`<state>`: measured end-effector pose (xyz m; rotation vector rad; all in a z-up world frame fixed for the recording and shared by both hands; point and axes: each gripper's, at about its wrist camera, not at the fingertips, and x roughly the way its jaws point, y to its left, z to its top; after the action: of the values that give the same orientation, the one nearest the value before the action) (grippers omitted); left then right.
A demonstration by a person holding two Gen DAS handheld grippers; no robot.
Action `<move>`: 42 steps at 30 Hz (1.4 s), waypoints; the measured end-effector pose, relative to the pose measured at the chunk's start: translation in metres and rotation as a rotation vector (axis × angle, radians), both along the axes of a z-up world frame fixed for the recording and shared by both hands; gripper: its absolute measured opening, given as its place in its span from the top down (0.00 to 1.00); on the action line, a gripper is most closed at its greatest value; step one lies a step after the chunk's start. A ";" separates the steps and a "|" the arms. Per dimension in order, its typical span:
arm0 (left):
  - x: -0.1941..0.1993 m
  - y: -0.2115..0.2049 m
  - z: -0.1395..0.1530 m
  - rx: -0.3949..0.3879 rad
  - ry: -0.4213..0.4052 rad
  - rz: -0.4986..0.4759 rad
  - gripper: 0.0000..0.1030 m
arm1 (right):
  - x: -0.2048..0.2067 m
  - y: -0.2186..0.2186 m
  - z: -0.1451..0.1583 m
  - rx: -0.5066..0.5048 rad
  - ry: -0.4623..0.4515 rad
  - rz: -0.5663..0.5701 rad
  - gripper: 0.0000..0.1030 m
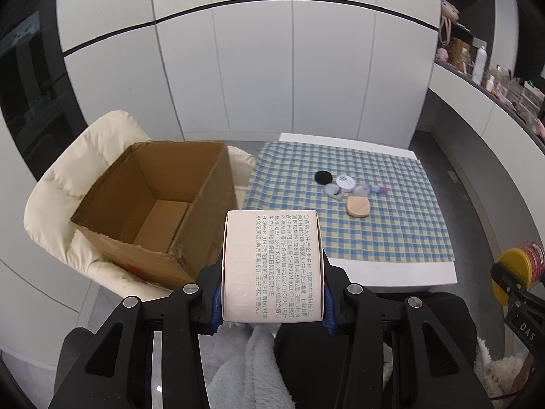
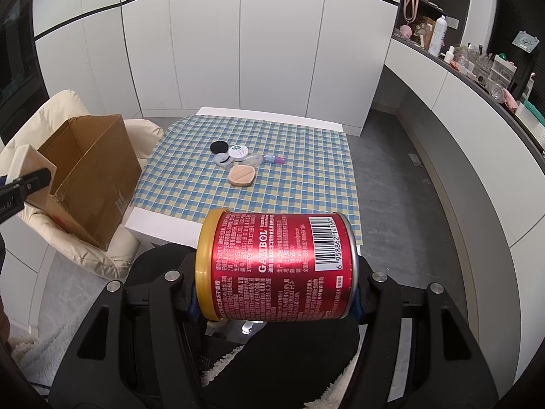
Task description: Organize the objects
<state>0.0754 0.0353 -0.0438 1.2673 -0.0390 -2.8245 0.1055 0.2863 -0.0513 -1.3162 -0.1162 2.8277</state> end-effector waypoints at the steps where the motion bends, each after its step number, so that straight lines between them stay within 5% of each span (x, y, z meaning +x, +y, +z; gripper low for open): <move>1: -0.001 -0.003 -0.001 -0.004 -0.002 0.008 0.58 | 0.000 -0.002 -0.001 0.001 -0.003 0.006 0.38; 19: 0.005 -0.063 -0.015 0.000 -0.046 0.145 0.58 | -0.020 -0.050 -0.012 -0.007 -0.033 0.167 0.38; 42: 0.045 -0.181 -0.039 0.013 -0.089 0.433 0.58 | -0.037 -0.218 -0.026 0.028 -0.038 0.579 0.38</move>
<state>0.1202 -0.1462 -0.0826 1.2271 0.2234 -2.4041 0.0681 0.0683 -0.0770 -1.5369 -0.6326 3.2315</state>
